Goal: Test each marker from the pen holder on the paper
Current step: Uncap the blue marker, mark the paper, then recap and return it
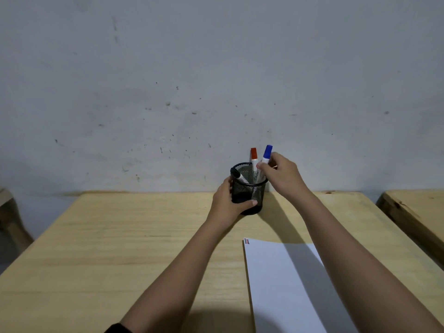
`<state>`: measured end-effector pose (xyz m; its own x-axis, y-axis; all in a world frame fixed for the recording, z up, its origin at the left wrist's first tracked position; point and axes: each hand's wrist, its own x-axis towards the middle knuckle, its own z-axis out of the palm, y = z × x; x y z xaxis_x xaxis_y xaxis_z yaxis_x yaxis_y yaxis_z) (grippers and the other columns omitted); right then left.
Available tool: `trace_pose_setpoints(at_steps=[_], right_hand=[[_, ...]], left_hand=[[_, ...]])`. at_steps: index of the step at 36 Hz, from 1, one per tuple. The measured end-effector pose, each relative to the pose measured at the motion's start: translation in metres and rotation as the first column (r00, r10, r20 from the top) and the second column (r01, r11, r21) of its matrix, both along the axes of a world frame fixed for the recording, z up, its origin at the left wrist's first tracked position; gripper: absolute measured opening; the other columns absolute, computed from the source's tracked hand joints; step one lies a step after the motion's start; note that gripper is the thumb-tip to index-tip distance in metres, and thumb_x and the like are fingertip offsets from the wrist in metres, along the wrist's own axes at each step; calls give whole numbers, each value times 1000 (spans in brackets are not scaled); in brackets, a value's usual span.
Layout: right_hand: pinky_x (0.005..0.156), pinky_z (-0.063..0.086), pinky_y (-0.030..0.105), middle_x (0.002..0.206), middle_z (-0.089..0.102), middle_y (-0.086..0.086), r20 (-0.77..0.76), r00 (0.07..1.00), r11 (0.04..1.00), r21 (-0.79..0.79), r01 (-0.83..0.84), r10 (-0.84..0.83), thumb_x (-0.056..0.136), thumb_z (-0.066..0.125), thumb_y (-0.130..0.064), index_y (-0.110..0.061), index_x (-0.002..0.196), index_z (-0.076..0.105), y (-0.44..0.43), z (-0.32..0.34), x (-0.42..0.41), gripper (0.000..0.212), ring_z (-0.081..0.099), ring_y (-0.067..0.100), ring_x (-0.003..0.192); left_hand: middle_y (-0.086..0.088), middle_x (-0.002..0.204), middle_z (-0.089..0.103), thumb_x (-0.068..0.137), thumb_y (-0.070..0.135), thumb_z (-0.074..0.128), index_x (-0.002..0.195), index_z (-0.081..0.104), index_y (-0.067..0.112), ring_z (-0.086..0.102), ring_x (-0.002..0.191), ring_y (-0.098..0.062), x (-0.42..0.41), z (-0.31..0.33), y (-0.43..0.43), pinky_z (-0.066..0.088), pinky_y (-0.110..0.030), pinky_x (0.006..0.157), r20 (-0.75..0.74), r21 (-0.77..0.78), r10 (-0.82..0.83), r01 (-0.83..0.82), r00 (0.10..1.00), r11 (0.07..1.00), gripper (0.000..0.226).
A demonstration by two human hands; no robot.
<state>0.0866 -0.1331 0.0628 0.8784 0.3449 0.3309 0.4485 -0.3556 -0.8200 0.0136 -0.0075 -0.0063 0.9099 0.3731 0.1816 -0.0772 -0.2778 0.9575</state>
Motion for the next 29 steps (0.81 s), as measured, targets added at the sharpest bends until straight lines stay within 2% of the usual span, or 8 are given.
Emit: trace_pose_setpoints(at_steps=[4,9,12,16,19,23,25,29], right_hand=[[54,35,23,72,50,-1,-13,1000,1000,-11,-19,18,86,59,-19,-9,95,54,-2,3,1,14,46,12,62],[52,35,13,66,51,-3,-2,1000,994,-104,-15,15,80,66,-10,-13,75,55,0,-1,1,13,45,8,59],[57,38,17,70,55,-1,20,1000,996,-87,19,-18,78,68,-8,-12,81,59,2,-3,2,10,49,12,63],[64,42,21,74,56,0,37,996,996,-23,87,-86,75,72,-6,-8,95,62,3,-3,1,22,50,11,63],[65,42,23,82,59,5,62,990,991,-47,128,-125,75,74,-8,-4,98,62,4,-3,1,27,53,16,71],[79,48,35,95,65,16,57,987,986,-64,155,-152,79,70,-14,-1,104,62,1,-4,-1,29,59,25,85],[84,46,35,103,65,18,50,988,985,-81,152,-148,84,65,-16,-1,110,61,-2,-2,-5,30,60,28,95],[94,39,33,127,57,18,55,991,970,-202,133,-124,92,54,-23,-2,128,50,-11,2,-15,42,52,29,118]], left_hand=[[0,118,63,65,17,83,111,49,32,63,109,-18,3,-1,2,52,-42,96,19,7,-16,16,1000,1000,60],[-2,118,64,62,21,84,114,50,31,64,108,-17,3,-3,2,53,-42,94,7,-1,-13,13,1000,1000,63],[-3,119,64,61,21,84,119,50,27,64,107,-16,3,-1,1,53,-41,93,2,0,-11,11,1000,1000,68],[-2,119,63,65,18,84,121,50,24,63,108,-15,2,1,1,53,-31,91,1,28,-15,15,1000,999,66],[-2,119,62,66,18,83,116,49,27,62,107,-16,1,3,1,52,-29,90,-11,59,-5,6,1000,998,61],[-3,121,62,62,28,82,116,49,27,61,110,-18,0,7,-2,51,-39,95,-64,103,4,3,998,995,63],[-3,121,61,60,33,79,119,50,22,60,111,-19,-2,9,-3,50,-42,96,-102,126,6,7,995,992,67],[1,121,59,72,21,77,121,51,16,55,114,-17,-11,20,-2,44,-29,92,-127,211,-28,54,992,976,56]])
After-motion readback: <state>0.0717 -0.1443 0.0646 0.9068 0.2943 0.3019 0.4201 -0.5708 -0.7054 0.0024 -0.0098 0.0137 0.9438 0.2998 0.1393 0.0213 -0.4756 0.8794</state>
